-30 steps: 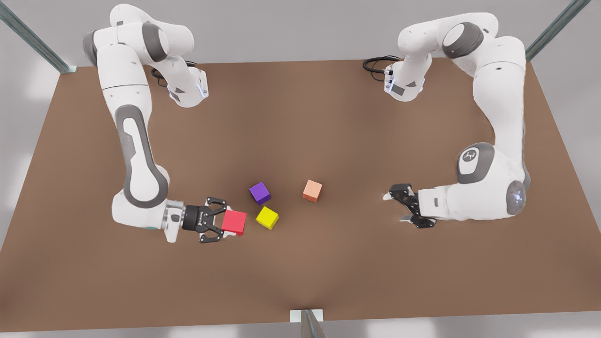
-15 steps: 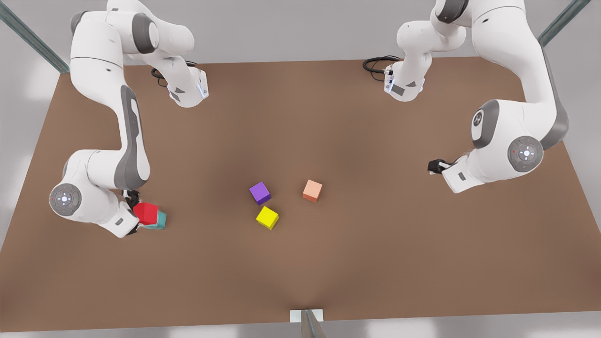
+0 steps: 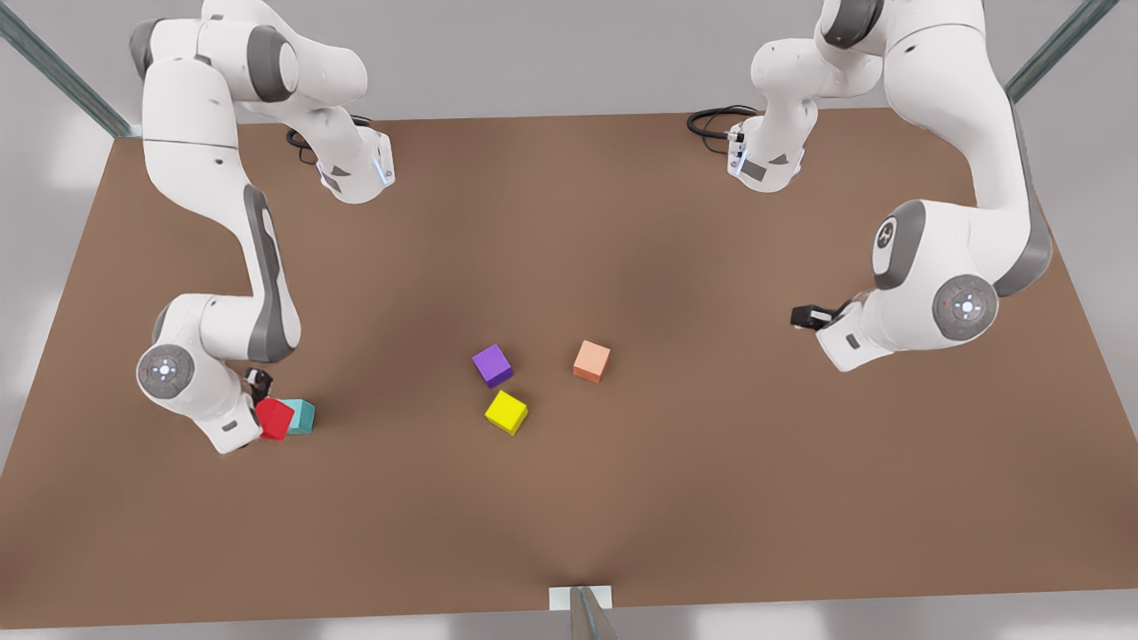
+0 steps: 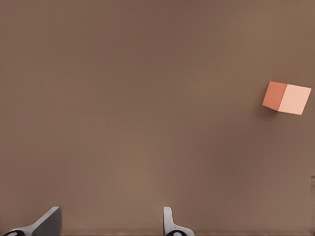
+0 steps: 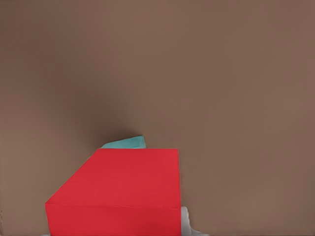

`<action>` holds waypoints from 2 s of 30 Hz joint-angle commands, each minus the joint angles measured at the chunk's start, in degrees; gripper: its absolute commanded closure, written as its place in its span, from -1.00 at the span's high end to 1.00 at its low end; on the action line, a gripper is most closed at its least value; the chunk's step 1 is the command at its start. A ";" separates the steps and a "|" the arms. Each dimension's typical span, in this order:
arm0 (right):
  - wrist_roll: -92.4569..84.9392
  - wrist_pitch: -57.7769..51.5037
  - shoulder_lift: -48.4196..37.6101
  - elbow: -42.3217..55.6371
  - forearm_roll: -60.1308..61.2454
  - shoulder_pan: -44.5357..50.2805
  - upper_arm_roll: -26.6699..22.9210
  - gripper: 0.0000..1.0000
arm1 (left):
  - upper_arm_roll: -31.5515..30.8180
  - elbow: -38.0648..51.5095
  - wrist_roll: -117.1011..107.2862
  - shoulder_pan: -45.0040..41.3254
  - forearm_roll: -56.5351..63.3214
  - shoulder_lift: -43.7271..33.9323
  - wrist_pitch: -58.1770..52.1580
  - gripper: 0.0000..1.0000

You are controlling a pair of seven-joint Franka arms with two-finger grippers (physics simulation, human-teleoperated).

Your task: Pick up red wooden cube and pass to hand red wooden cube and place in blue wooden cube

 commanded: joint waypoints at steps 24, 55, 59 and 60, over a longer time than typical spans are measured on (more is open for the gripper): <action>14.00 5.77 1.95 -8.49 -0.27 -0.08 -0.94 0.28 | -0.01 0.10 -3.91 0.18 0.02 1.47 -1.18 1.00; 14.00 5.95 2.74 -7.70 0.43 -0.08 -0.86 1.00 | -0.01 0.27 -4.00 0.35 0.11 2.17 -1.18 1.00; 14.09 5.42 2.21 -7.70 0.43 0.00 -0.94 1.00 | -0.01 0.18 -3.91 0.26 0.11 2.18 -1.18 1.00; 14.17 4.98 2.03 -7.61 0.43 0.00 -0.86 1.00 | -0.01 0.18 -3.91 0.26 0.11 2.26 -1.09 1.00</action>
